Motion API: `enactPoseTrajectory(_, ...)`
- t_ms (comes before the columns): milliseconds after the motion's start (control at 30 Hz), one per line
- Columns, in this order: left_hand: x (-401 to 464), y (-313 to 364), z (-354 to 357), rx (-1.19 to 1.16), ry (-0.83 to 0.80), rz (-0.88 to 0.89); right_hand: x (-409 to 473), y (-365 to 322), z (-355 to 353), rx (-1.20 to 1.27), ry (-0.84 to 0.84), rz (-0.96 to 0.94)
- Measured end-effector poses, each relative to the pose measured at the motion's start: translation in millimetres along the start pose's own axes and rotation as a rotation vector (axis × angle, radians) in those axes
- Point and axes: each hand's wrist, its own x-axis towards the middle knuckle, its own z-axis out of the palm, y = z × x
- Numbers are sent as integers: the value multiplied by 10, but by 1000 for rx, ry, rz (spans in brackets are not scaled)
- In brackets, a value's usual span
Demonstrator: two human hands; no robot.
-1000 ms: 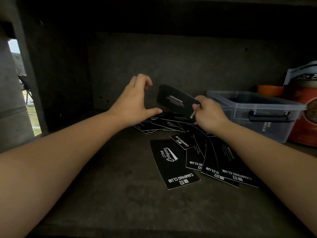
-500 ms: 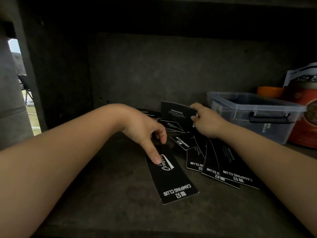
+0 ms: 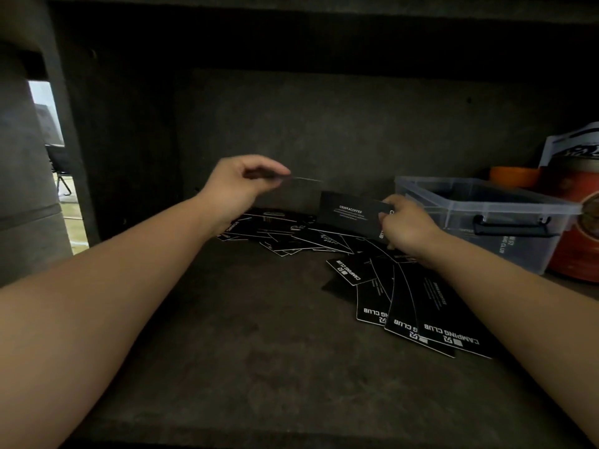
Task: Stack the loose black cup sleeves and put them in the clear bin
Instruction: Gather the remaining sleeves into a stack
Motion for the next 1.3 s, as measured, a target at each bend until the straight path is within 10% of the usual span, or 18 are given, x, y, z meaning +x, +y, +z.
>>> enactPoseTrajectory(533,-52,77,100,-122,-363,-249,58,28,36,331,0,145)
enactPoseTrajectory(1000,-9,-128,13,724,-241,183,16,6,84,206,-125,6)
enactPoseTrajectory(1300,30,-186,62,808,-241,97,10,7,165,206,-168,-128)
